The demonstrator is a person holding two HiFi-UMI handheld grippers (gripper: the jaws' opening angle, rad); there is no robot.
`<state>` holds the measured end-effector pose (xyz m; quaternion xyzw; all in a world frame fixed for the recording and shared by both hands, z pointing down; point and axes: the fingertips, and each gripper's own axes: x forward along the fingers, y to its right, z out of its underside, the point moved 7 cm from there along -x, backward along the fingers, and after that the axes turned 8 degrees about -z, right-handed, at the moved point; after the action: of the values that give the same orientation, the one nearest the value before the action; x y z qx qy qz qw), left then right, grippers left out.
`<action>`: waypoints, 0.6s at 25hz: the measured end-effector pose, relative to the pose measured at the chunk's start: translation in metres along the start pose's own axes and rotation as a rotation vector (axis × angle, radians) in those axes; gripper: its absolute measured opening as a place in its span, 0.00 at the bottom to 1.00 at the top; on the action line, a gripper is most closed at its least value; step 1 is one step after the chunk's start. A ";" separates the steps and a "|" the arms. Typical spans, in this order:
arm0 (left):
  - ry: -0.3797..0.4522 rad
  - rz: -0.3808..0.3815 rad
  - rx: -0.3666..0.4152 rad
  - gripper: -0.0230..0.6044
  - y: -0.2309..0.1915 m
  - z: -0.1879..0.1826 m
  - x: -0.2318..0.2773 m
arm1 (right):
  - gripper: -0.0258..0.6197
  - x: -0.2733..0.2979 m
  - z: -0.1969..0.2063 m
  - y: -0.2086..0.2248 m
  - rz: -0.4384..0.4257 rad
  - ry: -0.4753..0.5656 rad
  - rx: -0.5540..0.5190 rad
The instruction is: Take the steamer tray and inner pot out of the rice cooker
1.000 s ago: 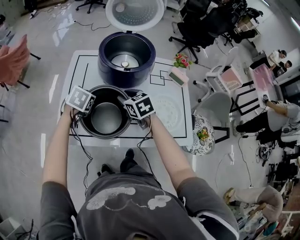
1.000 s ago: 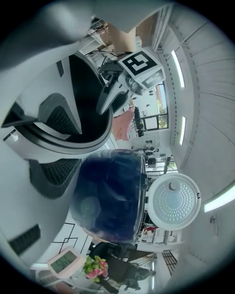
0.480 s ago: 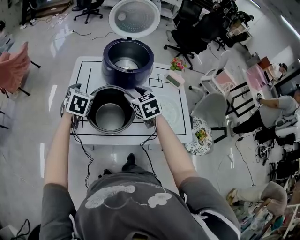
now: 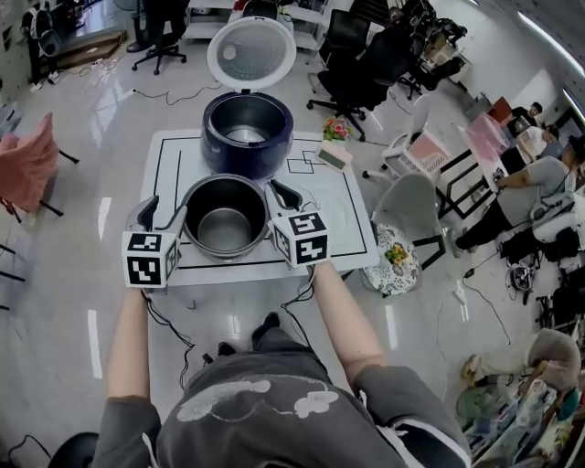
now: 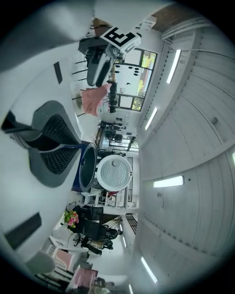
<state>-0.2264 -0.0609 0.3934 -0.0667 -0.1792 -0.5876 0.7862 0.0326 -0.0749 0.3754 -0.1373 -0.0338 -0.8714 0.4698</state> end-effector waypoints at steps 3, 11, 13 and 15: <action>0.035 -0.017 0.001 0.31 0.001 0.001 -0.018 | 0.09 -0.014 0.000 -0.015 0.001 0.054 0.028; 0.072 0.029 -0.059 0.05 0.028 0.005 -0.049 | 0.08 -0.049 0.008 -0.037 -0.078 0.099 0.016; 0.062 0.051 -0.071 0.05 0.043 0.010 -0.056 | 0.08 -0.061 0.016 -0.038 -0.086 0.087 0.003; 0.052 0.065 -0.084 0.05 0.059 0.015 -0.066 | 0.08 -0.077 0.025 -0.039 -0.097 0.079 0.019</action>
<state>-0.1899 0.0206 0.3897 -0.0903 -0.1318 -0.5703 0.8057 0.0457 0.0140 0.3815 -0.0963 -0.0303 -0.8974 0.4294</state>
